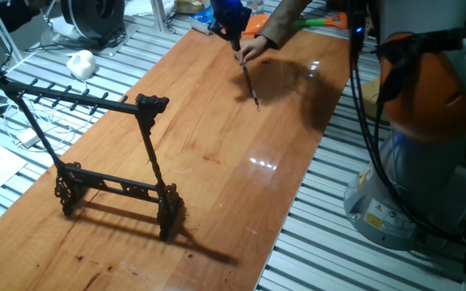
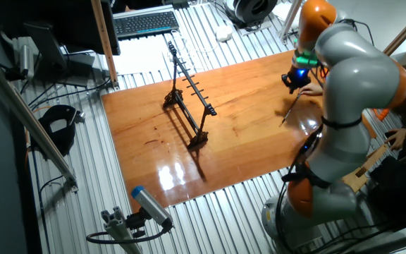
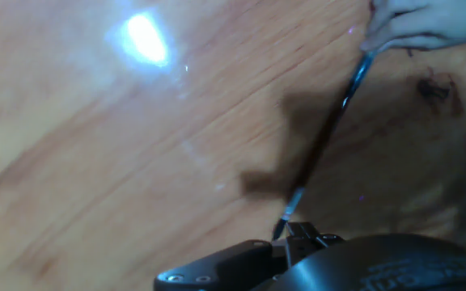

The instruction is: Place the brush on the pen rack

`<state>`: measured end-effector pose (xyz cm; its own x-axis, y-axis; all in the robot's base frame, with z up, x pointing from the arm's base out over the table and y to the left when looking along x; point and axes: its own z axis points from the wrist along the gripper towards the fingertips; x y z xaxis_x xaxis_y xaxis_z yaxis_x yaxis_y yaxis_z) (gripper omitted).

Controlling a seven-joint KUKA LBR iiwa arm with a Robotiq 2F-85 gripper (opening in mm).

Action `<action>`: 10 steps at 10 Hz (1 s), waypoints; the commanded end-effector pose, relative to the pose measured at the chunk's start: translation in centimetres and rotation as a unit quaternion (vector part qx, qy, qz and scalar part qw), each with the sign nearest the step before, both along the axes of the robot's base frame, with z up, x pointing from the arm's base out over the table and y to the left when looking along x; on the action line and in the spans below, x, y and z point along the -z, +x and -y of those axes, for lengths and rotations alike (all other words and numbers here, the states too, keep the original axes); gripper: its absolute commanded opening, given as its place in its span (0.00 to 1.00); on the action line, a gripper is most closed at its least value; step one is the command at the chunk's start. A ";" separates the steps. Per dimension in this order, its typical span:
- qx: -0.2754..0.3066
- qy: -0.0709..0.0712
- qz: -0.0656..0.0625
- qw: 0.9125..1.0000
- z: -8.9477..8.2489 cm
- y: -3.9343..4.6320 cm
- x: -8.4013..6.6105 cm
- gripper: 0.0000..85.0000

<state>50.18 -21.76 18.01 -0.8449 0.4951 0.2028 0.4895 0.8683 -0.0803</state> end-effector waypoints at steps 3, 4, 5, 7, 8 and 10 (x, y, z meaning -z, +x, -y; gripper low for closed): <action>0.056 -0.028 0.005 0.998 -3.9 0.99 0.1 0.00; 0.056 -0.039 0.010 0.998 -4.0 1.19 0.1 0.00; 0.067 -0.046 0.020 0.996 -3.8 1.37 0.1 0.00; 0.118 -0.030 0.008 0.993 -5.1 2.49 -0.8 0.00; 0.125 -0.021 -0.006 0.992 -5.1 2.49 -0.8 0.00; 0.120 0.000 -0.015 0.993 -5.1 2.49 -0.8 0.00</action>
<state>52.66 -16.66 18.78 -0.6979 0.6802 0.2241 0.6771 0.7287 -0.1031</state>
